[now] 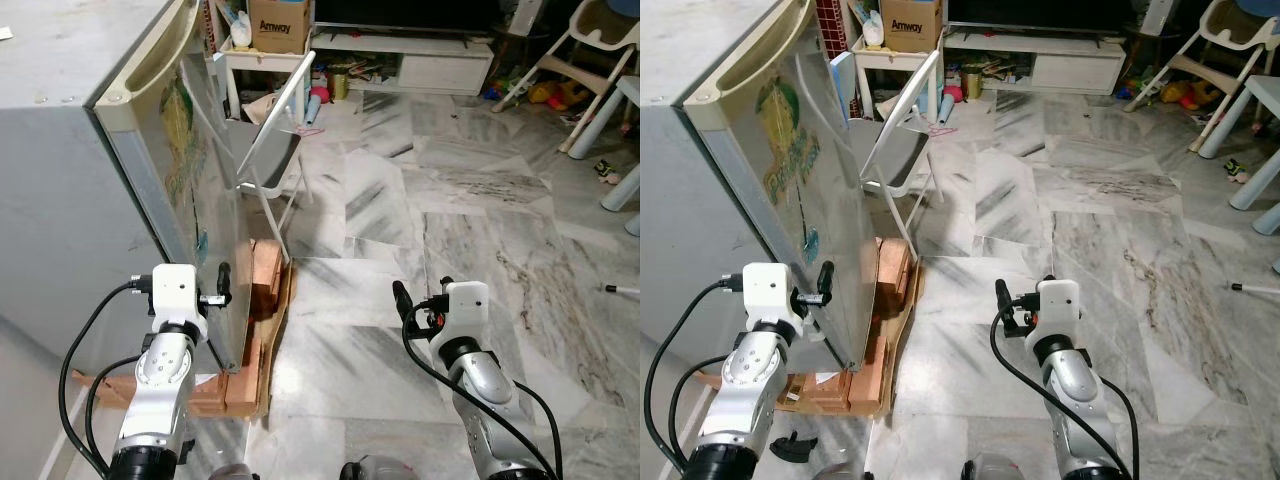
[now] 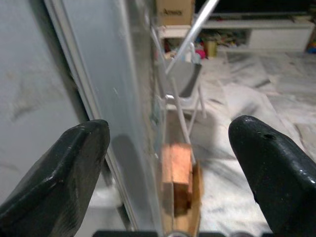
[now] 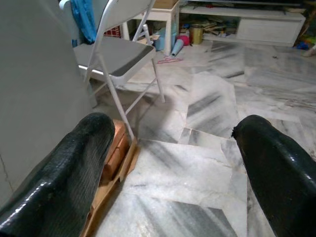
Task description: Restocking fridge
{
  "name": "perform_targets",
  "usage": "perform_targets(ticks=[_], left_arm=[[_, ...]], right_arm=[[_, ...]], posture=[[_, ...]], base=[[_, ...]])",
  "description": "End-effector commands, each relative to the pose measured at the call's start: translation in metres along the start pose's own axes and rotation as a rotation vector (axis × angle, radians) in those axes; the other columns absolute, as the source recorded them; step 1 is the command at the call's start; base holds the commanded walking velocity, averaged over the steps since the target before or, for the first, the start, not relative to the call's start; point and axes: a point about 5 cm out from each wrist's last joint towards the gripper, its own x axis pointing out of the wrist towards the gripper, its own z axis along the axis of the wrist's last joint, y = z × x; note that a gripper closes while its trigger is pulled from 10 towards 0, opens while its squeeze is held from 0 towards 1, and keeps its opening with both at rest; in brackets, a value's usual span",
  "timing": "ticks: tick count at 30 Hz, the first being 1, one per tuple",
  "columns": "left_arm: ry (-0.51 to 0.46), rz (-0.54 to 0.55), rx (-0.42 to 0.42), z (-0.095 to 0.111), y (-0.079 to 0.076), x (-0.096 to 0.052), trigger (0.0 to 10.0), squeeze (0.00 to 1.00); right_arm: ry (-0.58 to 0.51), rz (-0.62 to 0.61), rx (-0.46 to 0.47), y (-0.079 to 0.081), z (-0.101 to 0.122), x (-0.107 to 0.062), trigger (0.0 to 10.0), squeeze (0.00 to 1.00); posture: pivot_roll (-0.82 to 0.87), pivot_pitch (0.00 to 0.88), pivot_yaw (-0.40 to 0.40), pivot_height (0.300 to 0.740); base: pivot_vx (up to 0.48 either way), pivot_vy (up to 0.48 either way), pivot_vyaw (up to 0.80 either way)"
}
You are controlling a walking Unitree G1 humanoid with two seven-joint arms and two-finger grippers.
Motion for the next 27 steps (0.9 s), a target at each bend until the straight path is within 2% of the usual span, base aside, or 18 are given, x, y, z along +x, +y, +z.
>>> perform_targets(ticks=[1, 3, 9, 17, 20, 22, 24, 25, 27], left_arm=[[-0.007, 0.019, 0.004, 0.004, 0.005, 0.011, 10.0, 0.0], [-0.007, 0.023, 0.006, 0.005, 0.005, 0.014, 10.0, 0.0], [-0.012, 0.076, 0.003, 0.015, 0.008, 0.038, 10.0, 0.0], [-0.024, 0.055, -0.007, 0.02, 0.0, 0.046, 10.0, 0.0], [-0.065, -0.089, 0.039, 0.027, -0.027, 0.047, 10.0, 0.0], [-0.126, -0.223, 0.125, 0.035, -0.051, 0.045, 10.0, 0.0], [-0.194, -0.393, 0.208, 0.042, -0.082, 0.037, 10.0, 0.0], [-0.23, -0.516, 0.217, 0.047, -0.106, 0.028, 10.0, 0.0], [-0.275, -0.665, 0.213, 0.053, -0.133, 0.015, 10.0, 0.0]], right_arm=[[0.001, 0.034, 0.001, 0.002, 0.003, -0.004, 10.0, 0.0], [0.002, 0.039, 0.002, 0.002, 0.003, -0.005, 10.0, 0.0], [0.03, 0.008, 0.004, -0.01, -0.002, -0.013, 10.0, 0.0], [0.029, 0.018, 0.004, -0.007, 0.0, -0.013, 10.0, 0.0], [0.053, 0.02, -0.004, -0.007, -0.003, -0.014, 10.0, 0.0], [0.066, 0.018, -0.006, -0.007, -0.005, -0.015, 10.0, 0.0], [0.08, 0.017, -0.008, -0.007, -0.008, -0.015, 10.0, 0.0], [0.086, 0.021, -0.008, -0.006, -0.009, -0.014, 10.0, 0.0], [0.09, 0.029, -0.007, -0.005, -0.01, -0.013, 10.0, 0.0]], posture=[[-0.04, 0.019, -0.032, 0.74], [-0.04, 0.019, -0.032, 0.74], [-0.05, 0.025, -0.031, 0.74], [-0.06, 0.025, -0.024, 0.74], [-0.05, 0.025, -0.024, 0.74], [-0.05, 0.024, -0.023, 0.74], [-0.04, 0.025, -0.023, 0.74], [-0.04, 0.024, -0.024, 0.74], [-0.04, 0.021, -0.023, 0.74]], base=[[0.0, 0.0, 0.0], [0.0, 0.0, 0.0], [0.0, 0.0, 0.0], [0.0, 0.0, 0.0], [0.0, 0.0, 0.0], [0.0, 0.0, 0.0], [0.0, 0.0, 0.0], [0.0, 0.0, 0.0], [0.0, 0.0, 0.0]])
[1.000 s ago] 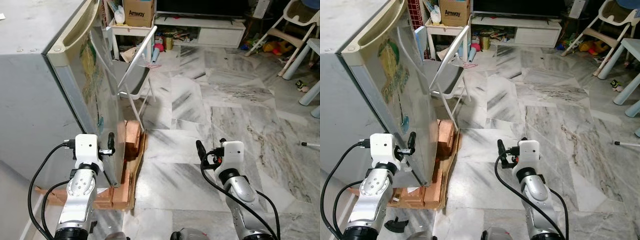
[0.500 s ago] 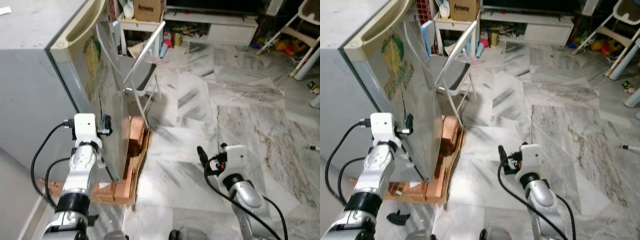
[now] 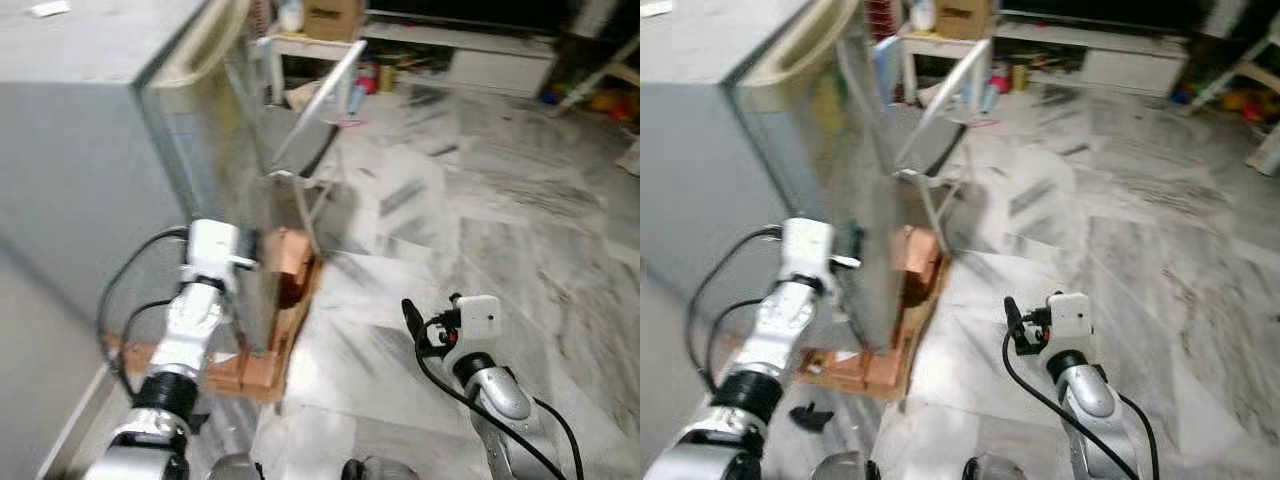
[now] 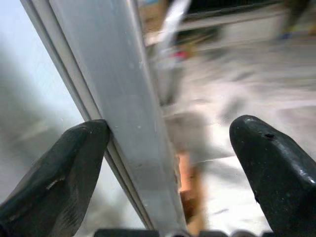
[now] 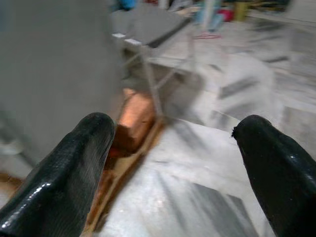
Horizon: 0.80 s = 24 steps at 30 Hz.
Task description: Restocking fridge
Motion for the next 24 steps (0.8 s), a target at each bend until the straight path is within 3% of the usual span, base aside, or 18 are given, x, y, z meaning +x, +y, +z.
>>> perform_targets(ticks=[1, 4, 9, 11, 12, 15, 18, 20, 23, 24], left_arm=[[-0.183, -0.287, 0.054, 0.04, -0.055, 0.009, 10.0, 0.0], [-0.221, -0.363, 0.021, 0.05, -0.076, 0.008, 10.0, 0.0], [-0.178, -0.188, 0.008, 0.037, -0.037, 0.01, 10.0, 0.0], [-0.166, -0.109, -0.001, 0.034, -0.014, 0.005, 10.0, 0.0], [-0.166, -0.109, -0.001, 0.034, -0.014, 0.005, 10.0, 0.0], [-0.149, -0.028, -0.056, 0.029, 0.006, -0.003, 10.0, 0.0], [-0.143, -0.006, -0.039, 0.026, 0.012, -0.009, 10.0, 0.0], [-0.118, 0.021, -0.031, 0.018, 0.017, -0.016, 10.0, 0.0], [-0.09, 0.043, -0.051, 0.009, 0.019, -0.026, 10.0, 0.0], [-0.074, 0.047, -0.054, 0.003, 0.018, -0.033, 10.0, 0.0]], right_arm=[[0.003, 0.027, -0.001, 0.006, 0.002, 0.005, 10.0, 0.0], [0.003, 0.031, -0.001, 0.008, 0.002, 0.006, 10.0, 0.0], [-0.004, 0.028, 0.007, 0.009, 0.003, 0.006, 10.0, 0.0], [-0.013, 0.033, 0.012, 0.011, 0.003, 0.007, 10.0, 0.0], [-0.013, 0.033, 0.012, 0.011, 0.003, 0.007, 10.0, 0.0], [-0.041, 0.036, 0.015, 0.013, 0.007, 0.009, 10.0, 0.0], [-0.056, 0.031, 0.005, 0.014, 0.01, 0.012, 10.0, 0.0], [-0.09, 0.05, 0.043, 0.018, 0.016, 0.015, 10.0, 0.0], [-0.158, 0.076, -0.003, 0.023, 0.027, 0.017, 10.0, 0.0], [-0.184, 0.095, 0.019, 0.026, 0.031, 0.018, 10.0, 0.0]], posture=[[-0.04, 0.019, -0.021, 0.74], [-0.04, 0.016, -0.017, 0.74], [-0.03, 0.014, -0.01, 0.74], [-0.02, 0.011, -0.008, 0.74], [-0.02, 0.011, -0.008, 0.74], [-0.01, 0.007, -0.006, 0.74], [-0.01, 0.006, -0.004, 0.74], [-0.01, 0.006, -0.004, 0.74], [0.0, 0.003, -0.006, 0.74], [0.0, 0.002, -0.007, 0.74]], base=[[0.0, 0.0, 0.0], [0.0, 0.0, 0.0], [0.0, 0.0, 0.0], [0.0, 0.0, 0.0], [0.0, 0.0, 0.0], [0.0, 0.0, 0.0], [0.0, 0.0, 0.0], [0.0, 0.0, 0.0], [0.0, 0.0, 0.0], [0.0, 0.0, 0.0]])
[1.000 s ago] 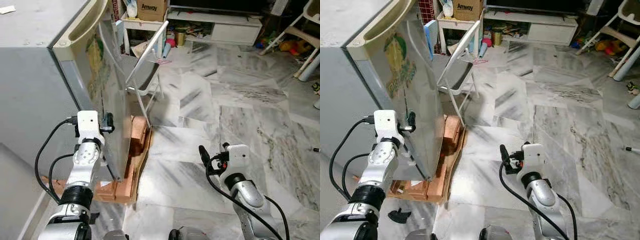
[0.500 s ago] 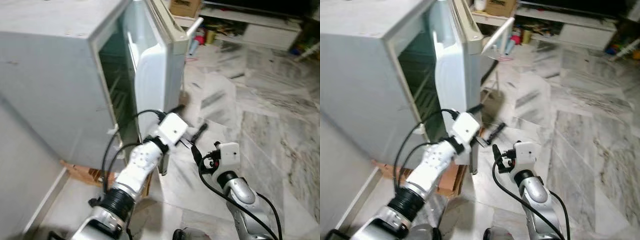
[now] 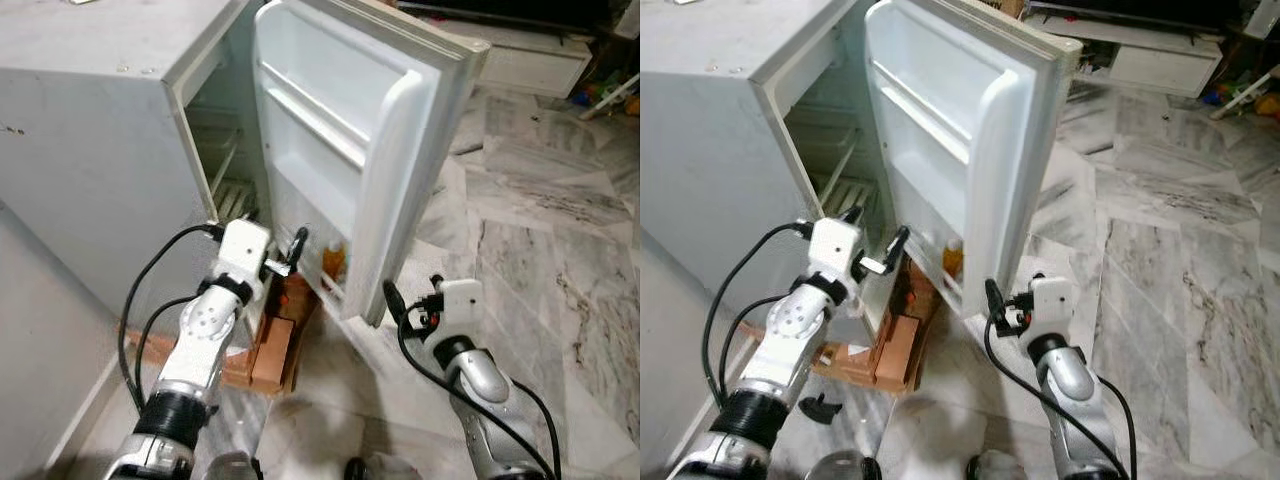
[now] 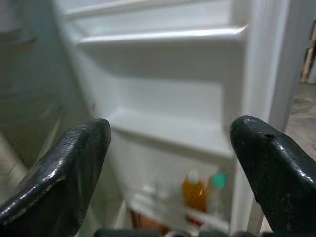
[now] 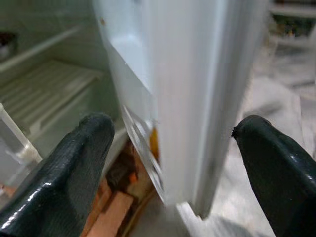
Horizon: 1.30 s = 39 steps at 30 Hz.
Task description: Restocking fridge
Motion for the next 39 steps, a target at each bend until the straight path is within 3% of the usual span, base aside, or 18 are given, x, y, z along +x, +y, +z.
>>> perform_targets(ticks=[1, 5, 9, 14, 16, 19, 25, 33, 39], left_arm=[[0.01, 0.004, -0.001, -0.002, 0.0, -0.006, 10.0, 0.0], [0.027, 0.004, -0.006, -0.005, -0.003, -0.012, 10.0, 0.0], [0.033, 0.004, -0.008, -0.005, -0.005, -0.014, 10.0, 0.0], [0.025, -0.014, -0.004, -0.002, -0.008, -0.012, 10.0, 0.0], [0.025, -0.017, -0.003, -0.002, -0.008, -0.011, 10.0, 0.0], [0.028, -0.019, 0.002, -0.002, -0.009, -0.009, 10.0, 0.0], [0.016, -0.045, 0.012, 0.003, -0.015, -0.001, 10.0, 0.0], [0.021, -0.047, 0.012, 0.004, -0.015, 0.004, 10.0, 0.0], [0.015, -0.093, 0.019, 0.006, -0.025, 0.013, 10.0, 0.0]], right_arm=[[-0.041, 0.008, -0.004, 0.002, 0.008, 0.004, 10.0, 0.0], [-0.019, -0.005, -0.05, 0.0, 0.006, 0.007, 10.0, 0.0], [-0.011, 0.002, 0.071, -0.003, 0.003, 0.007, 10.0, 0.0], [-0.019, -0.059, 0.025, -0.01, 0.006, 0.011, 10.0, 0.0], [-0.023, -0.127, -0.057, -0.013, 0.009, 0.015, 10.0, 0.0], [-0.029, -0.035, 0.015, -0.006, 0.009, 0.016, 10.0, 0.0], [-0.017, -0.042, -0.038, -0.005, 0.011, 0.02, 10.0, 0.0], [-0.065, -0.016, 0.036, -0.004, 0.019, 0.025, 10.0, 0.0], [-0.081, -0.007, 0.044, -0.002, 0.022, 0.027, 10.0, 0.0]], posture=[[0.0, 0.002, -0.008, 0.74], [0.0, 0.0, -0.009, 0.74], [0.01, 0.0, -0.01, 0.74], [0.0, 0.0, -0.006, 0.74], [0.0, 0.0, -0.008, 0.74], [0.0, 0.0, -0.007, 0.74], [0.0, 0.0, -0.009, 0.74], [0.0, 0.0, -0.007, 0.74], [0.0, 0.0, -0.006, 0.74]], base=[[0.0, 0.0, 0.0], [0.0, 0.0, 0.0], [0.0, 0.0, 0.0], [0.113, -0.051, 0.0], [0.33, -0.262, 0.0], [0.377, -0.285, 0.0], [0.423, -0.047, 0.0], [0.435, 0.0, 0.0], [0.439, 0.0, 0.0]])
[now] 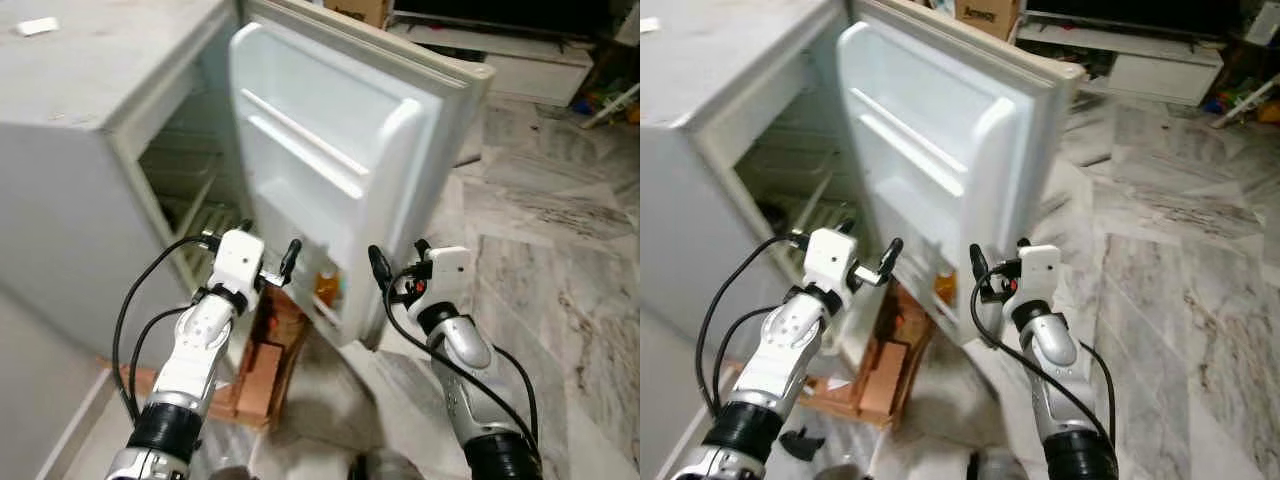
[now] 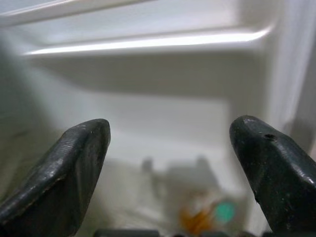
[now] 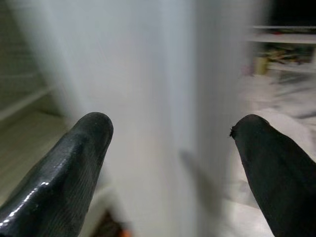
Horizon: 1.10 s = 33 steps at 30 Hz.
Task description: Restocking fridge
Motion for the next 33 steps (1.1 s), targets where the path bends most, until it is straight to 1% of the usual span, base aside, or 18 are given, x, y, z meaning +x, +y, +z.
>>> perform_targets(ticks=[1, 5, 12, 17, 18, 19, 21, 23, 25, 28, 29, 32, 33], left_arm=[[-0.005, -0.011, 0.029, 0.003, 0.003, 0.002, 10.0, 0.0], [-0.012, -0.036, 0.036, 0.005, -0.001, 0.005, 10.0, 0.0], [0.003, -0.061, 0.033, 0.002, -0.008, 0.006, 10.0, 0.0], [-0.017, -0.106, 0.037, 0.008, -0.019, 0.017, 10.0, 0.0], [-0.024, -0.129, 0.046, 0.011, -0.023, 0.021, 10.0, 0.0], [-0.024, -0.129, 0.046, 0.011, -0.023, 0.021, 10.0, 0.0], [-0.026, -0.167, 0.076, 0.014, -0.03, 0.028, 10.0, 0.0], [-0.025, -0.178, 0.089, 0.014, -0.032, 0.031, 10.0, 0.0], [-0.027, -0.179, 0.091, 0.015, -0.032, 0.033, 10.0, 0.0], [-0.027, -0.163, 0.077, 0.014, -0.028, 0.031, 10.0, 0.0], [-0.015, -0.139, 0.069, 0.009, -0.023, 0.027, 10.0, 0.0], [0.012, -0.096, 0.054, 0.0, -0.014, 0.016, 10.0, 0.0], [0.026, -0.066, 0.049, -0.007, -0.007, 0.008, 10.0, 0.0]], right_arm=[[-0.026, 0.0, 0.01, 0.002, 0.005, 0.003, 10.0, 0.0], [-0.026, -0.011, 0.007, 0.002, 0.003, 0.003, 10.0, 0.0], [-0.031, -0.048, -0.01, -0.005, 0.004, 0.002, 10.0, 0.0], [-0.047, -0.081, -0.024, -0.009, 0.006, 0.004, 10.0, 0.0], [-0.052, -0.088, -0.028, -0.009, 0.007, 0.005, 10.0, 0.0], [-0.052, -0.088, -0.028, -0.009, 0.007, 0.005, 10.0, 0.0], [-0.056, -0.101, -0.037, -0.01, 0.007, 0.005, 10.0, 0.0], [-0.059, -0.111, -0.04, -0.01, 0.007, 0.005, 10.0, 0.0], [-0.061, -0.122, -0.043, -0.012, 0.008, 0.004, 10.0, 0.0], [-0.061, -0.127, -0.043, -0.013, 0.007, 0.003, 10.0, 0.0], [-0.062, -0.13, -0.043, -0.013, 0.007, 0.003, 10.0, 0.0], [-0.063, -0.132, -0.043, -0.012, 0.006, 0.003, 10.0, 0.0], [-0.063, -0.132, -0.042, -0.011, 0.006, 0.003, 10.0, 0.0]], posture=[[0.0, 0.0, -0.005, 0.74], [0.0, 0.0, -0.001, 0.74], [0.0, 0.0, 0.004, 0.74], [0.0, 0.0, 0.006, 0.74], [0.0, 0.0, 0.006, 0.74], [0.0, 0.0, 0.006, 0.74], [0.0, 0.0, 0.007, 0.74], [-0.01, 0.0, 0.009, 0.74], [-0.01, 0.0, 0.012, 0.74], [-0.02, 0.0, 0.014, 0.74], [-0.01, 0.0, 0.015, 0.74], [-0.01, 0.0, 0.013, 0.74], [0.0, 0.0, 0.011, 0.74]], base=[[0.439, 0.0, 0.0], [0.439, 0.0, 0.0], [0.43, 0.0, 0.0], [0.441, 0.0, 0.0], [0.442, 0.0, 0.0], [0.442, 0.0, 0.0], [0.426, 0.0, 0.0], [0.364, 0.0, 0.0], [0.0, 0.0, 0.0], [0.0, 0.0, 0.0], [0.0, 0.0, 0.0], [0.0, 0.0, 0.0], [0.0, 0.0, 0.0]])
